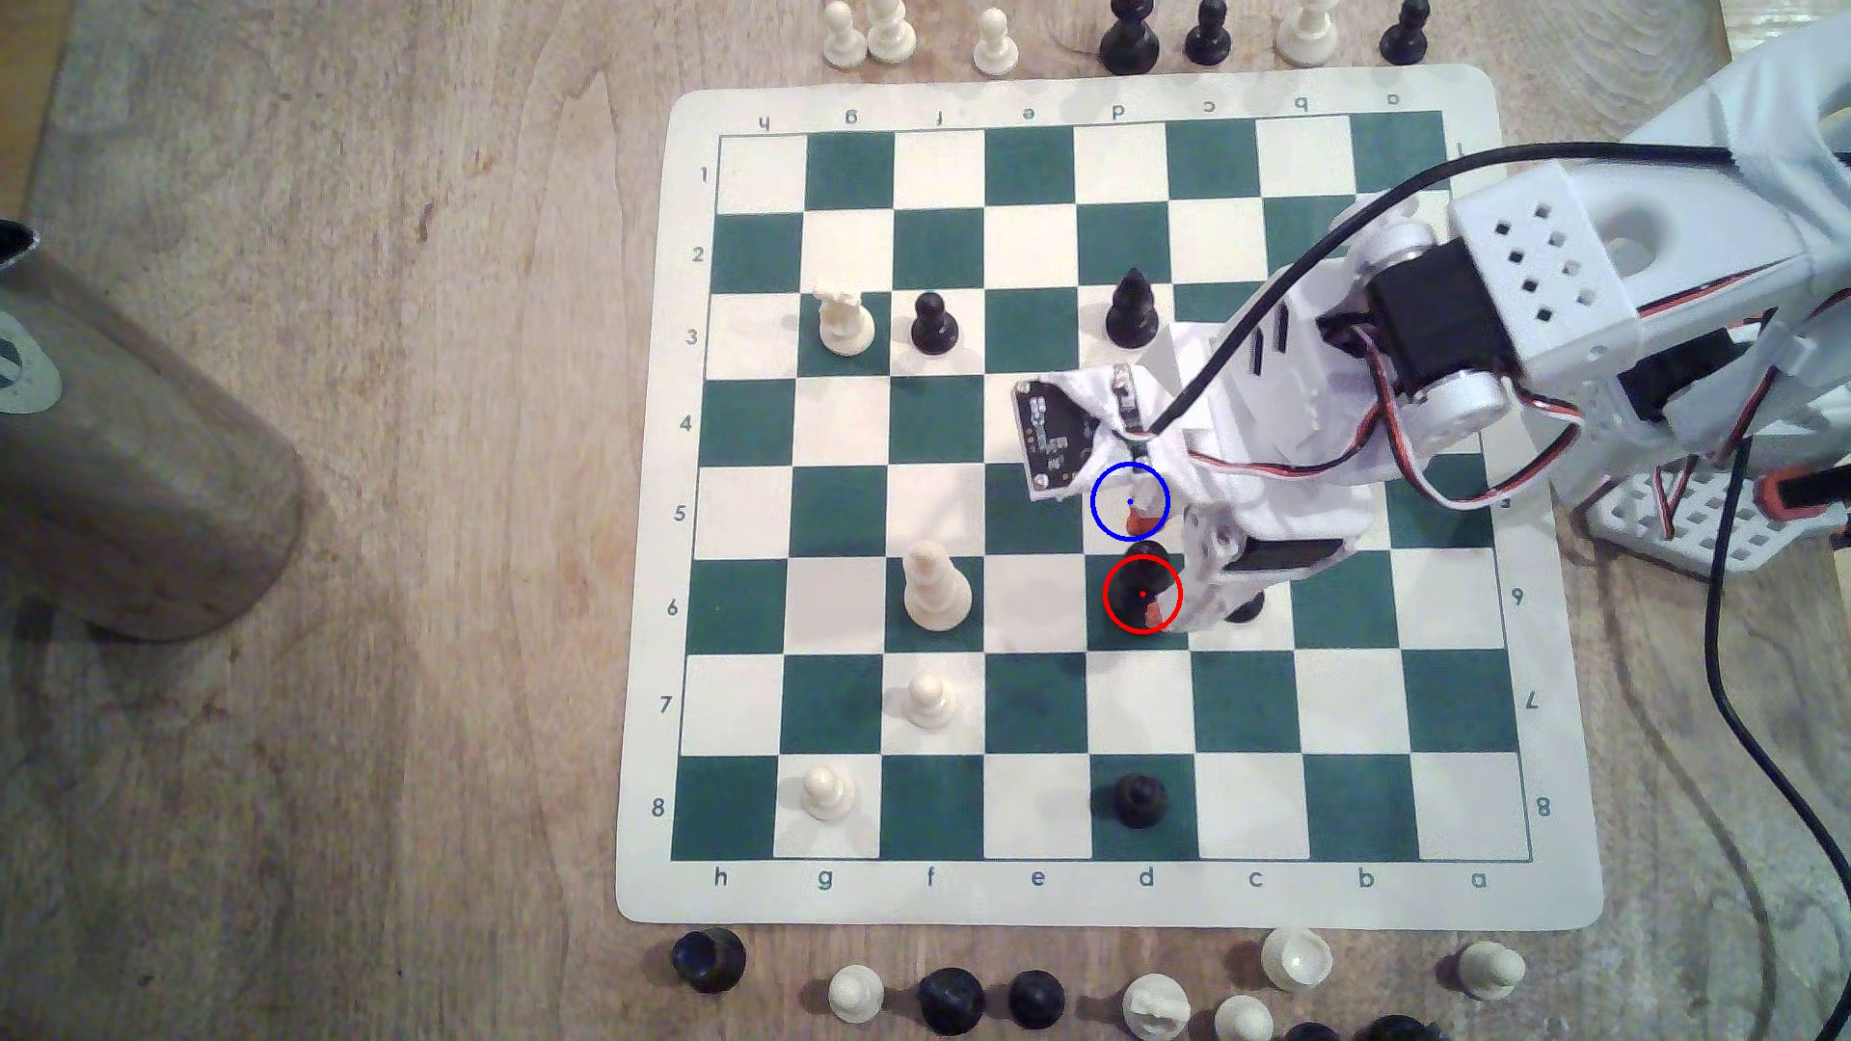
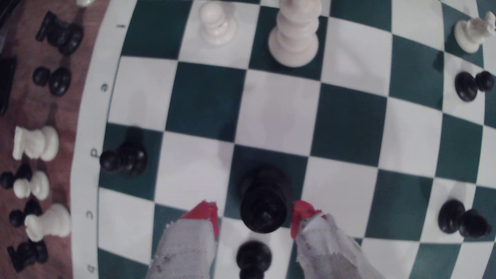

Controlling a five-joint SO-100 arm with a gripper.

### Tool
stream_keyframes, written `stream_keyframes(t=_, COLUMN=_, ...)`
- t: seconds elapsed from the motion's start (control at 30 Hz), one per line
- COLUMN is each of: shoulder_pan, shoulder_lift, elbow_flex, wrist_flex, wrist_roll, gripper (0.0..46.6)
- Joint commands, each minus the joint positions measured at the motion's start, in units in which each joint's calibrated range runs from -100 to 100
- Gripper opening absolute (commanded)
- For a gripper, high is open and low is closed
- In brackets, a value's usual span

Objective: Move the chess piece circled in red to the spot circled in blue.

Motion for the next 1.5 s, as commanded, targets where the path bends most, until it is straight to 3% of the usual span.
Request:
stream_keyframes(t=0.0, shoulder_pan=0.0, shoulder_lift=-0.2, elbow_flex=-1.0, wrist_flex=-0.8, wrist_roll=-0.2, gripper=13.1)
stream_keyframes(t=0.27, shoulder_pan=0.0, shoulder_lift=-0.3, elbow_flex=-1.0, wrist_flex=-1.1, wrist_roll=-0.5, gripper=13.0)
stream_keyframes(t=0.47, shoulder_pan=-0.2, shoulder_lift=-0.2, elbow_flex=-1.0, wrist_flex=-1.7, wrist_roll=-0.7, gripper=10.5)
stream_keyframes(t=0.67, shoulder_pan=-0.7, shoulder_lift=-0.1, elbow_flex=-0.8, wrist_flex=-1.5, wrist_roll=-0.7, gripper=2.0)
stream_keyframes(t=1.03, shoulder_pan=-1.0, shoulder_lift=-3.0, elbow_flex=-0.3, wrist_flex=-2.2, wrist_roll=-1.2, gripper=0.9)
stream_keyframes(t=1.47, shoulder_pan=-1.8, shoulder_lift=-15.7, elbow_flex=-7.3, wrist_flex=7.1, wrist_roll=-1.4, gripper=0.6)
